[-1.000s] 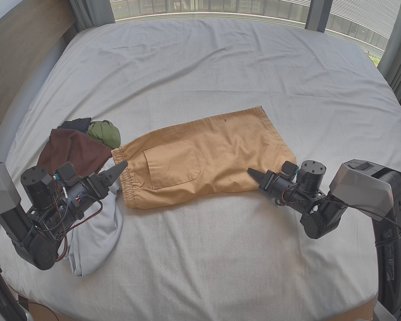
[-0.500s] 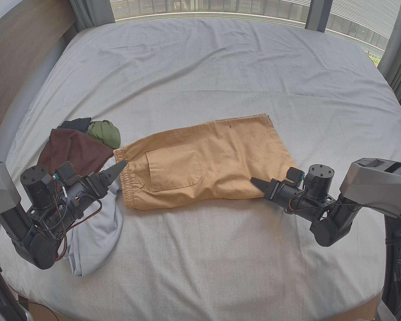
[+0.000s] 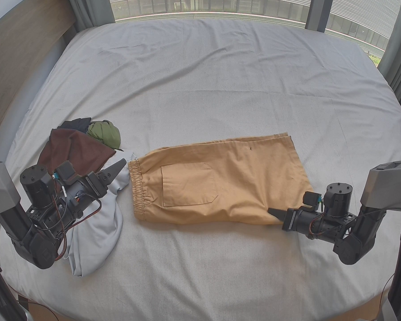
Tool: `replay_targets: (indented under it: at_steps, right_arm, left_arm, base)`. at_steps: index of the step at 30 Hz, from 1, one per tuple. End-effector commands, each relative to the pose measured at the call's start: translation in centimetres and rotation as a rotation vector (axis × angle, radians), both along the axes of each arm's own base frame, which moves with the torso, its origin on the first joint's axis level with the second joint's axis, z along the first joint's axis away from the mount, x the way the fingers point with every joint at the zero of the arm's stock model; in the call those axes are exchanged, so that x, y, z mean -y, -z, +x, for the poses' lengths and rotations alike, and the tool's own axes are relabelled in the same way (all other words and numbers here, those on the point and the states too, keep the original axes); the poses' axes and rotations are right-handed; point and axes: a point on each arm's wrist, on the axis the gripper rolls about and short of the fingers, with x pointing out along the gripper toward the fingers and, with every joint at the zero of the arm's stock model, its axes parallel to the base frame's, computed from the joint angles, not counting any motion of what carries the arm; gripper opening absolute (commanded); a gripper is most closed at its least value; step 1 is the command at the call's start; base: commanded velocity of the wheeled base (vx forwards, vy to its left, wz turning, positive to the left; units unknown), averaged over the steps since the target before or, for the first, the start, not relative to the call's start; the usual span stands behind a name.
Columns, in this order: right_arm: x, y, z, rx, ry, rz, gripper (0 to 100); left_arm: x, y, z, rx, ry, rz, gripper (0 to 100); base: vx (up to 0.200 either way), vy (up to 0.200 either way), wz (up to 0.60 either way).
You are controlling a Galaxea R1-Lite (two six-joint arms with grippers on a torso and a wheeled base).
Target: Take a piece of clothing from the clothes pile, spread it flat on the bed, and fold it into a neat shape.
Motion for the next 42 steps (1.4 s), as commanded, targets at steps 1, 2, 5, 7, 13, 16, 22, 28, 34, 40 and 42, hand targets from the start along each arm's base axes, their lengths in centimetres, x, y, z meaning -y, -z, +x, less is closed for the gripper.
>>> replay_targets:
  at_steps: [1,2,5,7,13,16,22,28,34,40,42]
  right_arm:
    - [1.0,-0.1,-2.0,-0.027,-0.003,-0.045,0]
    - [1.1,-0.1,-2.3,-0.032,-0.004,-0.052,0]
    - [1.7,0.2,-3.4,-0.057,-0.004,-0.079,0]
    - [2.1,0.4,-3.9,-0.069,-0.002,-0.096,0]
    - [3.1,1.1,-6.1,-0.117,-0.012,-0.152,0]
    - [3.3,1.2,-6.6,-0.134,-0.012,-0.158,0]
    - [3.6,1.8,-7.7,-0.183,-0.012,-0.175,0]
    - [3.6,2.1,-7.7,-0.196,-0.011,-0.178,0]
    - [3.7,2.1,-8.0,-0.204,-0.007,-0.186,100]
    - [3.4,2.6,-10.3,-0.271,-0.064,-0.225,100]
    - [3.0,2.7,-11.0,-0.287,-0.095,-0.234,100]
  left_arm:
    - [0.0,0.0,0.0,0.0,0.002,-0.001,100]
    - [0.0,-0.1,0.0,0.003,0.002,-0.001,100]
    - [0.0,0.0,0.0,0.002,0.002,-0.001,100]
    - [0.0,0.0,0.0,0.002,0.002,-0.001,100]
    - [0.0,-0.1,0.0,0.003,0.002,-0.001,100]
    - [0.0,-0.1,0.0,0.003,0.002,-0.001,100]
    - [0.0,-0.1,0.0,0.005,0.002,-0.001,100]
    - [0.0,-0.1,0.0,0.005,0.002,-0.001,100]
    - [0.0,-0.2,0.0,0.006,0.002,-0.001,100]
    - [0.0,-0.2,-0.1,0.008,0.0,-0.002,100]
    - [0.1,-0.2,-0.1,0.008,0.003,-0.002,100]
  base:
    - [0.0,0.0,0.0]
    - [0.0,0.0,0.0]
    - [0.0,0.0,0.0]
    - [0.0,0.0,0.0]
    - [0.0,0.0,0.0]
    - [0.0,0.0,0.0]
    - [0.0,0.0,0.0]
    - [0.0,0.0,0.0]
    - [0.0,0.0,0.0]
    - [0.0,0.0,0.0]
    - [0.0,0.0,0.0]
